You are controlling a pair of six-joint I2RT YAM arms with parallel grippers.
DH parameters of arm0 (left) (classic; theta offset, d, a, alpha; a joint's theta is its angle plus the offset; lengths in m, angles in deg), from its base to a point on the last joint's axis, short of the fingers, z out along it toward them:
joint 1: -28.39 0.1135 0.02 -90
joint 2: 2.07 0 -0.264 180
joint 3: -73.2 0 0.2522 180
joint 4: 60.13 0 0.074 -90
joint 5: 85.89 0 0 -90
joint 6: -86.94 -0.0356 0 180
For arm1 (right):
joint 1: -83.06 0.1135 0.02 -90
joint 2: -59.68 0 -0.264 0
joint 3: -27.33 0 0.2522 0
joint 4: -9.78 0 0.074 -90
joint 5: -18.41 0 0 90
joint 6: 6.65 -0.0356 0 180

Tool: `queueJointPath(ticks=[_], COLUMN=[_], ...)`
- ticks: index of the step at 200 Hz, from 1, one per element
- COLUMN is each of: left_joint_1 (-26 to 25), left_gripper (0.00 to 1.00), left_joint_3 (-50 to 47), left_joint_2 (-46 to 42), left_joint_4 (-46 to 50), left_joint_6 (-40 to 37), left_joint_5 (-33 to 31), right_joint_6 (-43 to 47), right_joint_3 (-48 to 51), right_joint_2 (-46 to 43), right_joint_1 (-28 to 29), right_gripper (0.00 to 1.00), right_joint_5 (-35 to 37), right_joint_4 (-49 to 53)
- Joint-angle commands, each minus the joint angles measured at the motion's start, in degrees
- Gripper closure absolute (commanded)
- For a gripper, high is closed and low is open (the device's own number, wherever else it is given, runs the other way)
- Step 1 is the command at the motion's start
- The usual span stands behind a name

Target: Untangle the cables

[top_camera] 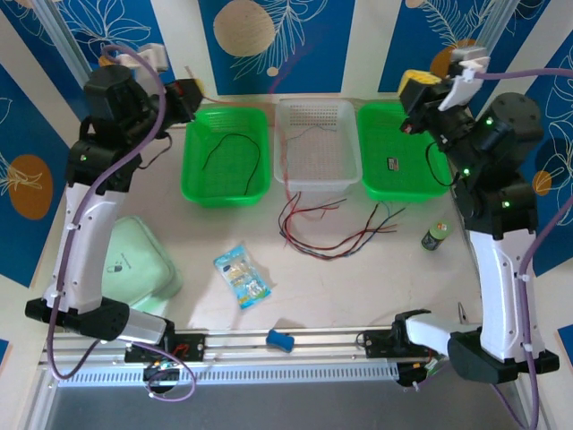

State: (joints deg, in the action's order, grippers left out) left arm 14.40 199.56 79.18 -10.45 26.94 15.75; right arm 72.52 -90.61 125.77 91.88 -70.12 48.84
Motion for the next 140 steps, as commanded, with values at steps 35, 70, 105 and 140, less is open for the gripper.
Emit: queueJointPath(ticks=[35,70,105,140], left_joint_1=[11.4,11.0,9.5,7.4], left_gripper=[1.00,1.00,1.00,1.00], left_joint_3=[-3.8,-4.0,-3.6,-1.5], left_joint_2=[-1.1,0.2,-0.6,-1.2], left_joint_4=[-3.2,-7.3,-9.2,-10.0], left_joint_6=[6.9,10.9,12.1,13.2], left_joint_5=[12.1,20.0,22.8,24.0], right_joint_6=[0.3,-6.5,-11.6,-8.1], right_joint_3=[-0.3,1.6,4.7,6.1], right_joint_2=[-3.5,-2.8,-0.9,1.5], right_joint_1=[-6.0,-6.7,-2.9,6.1], right_gripper=[1.00,1.00,0.97,0.74], right_joint_5=[4.1,-3.4,-12.4,-13.6], right_joint_4=[-1.7,0.4,0.8,2.5])
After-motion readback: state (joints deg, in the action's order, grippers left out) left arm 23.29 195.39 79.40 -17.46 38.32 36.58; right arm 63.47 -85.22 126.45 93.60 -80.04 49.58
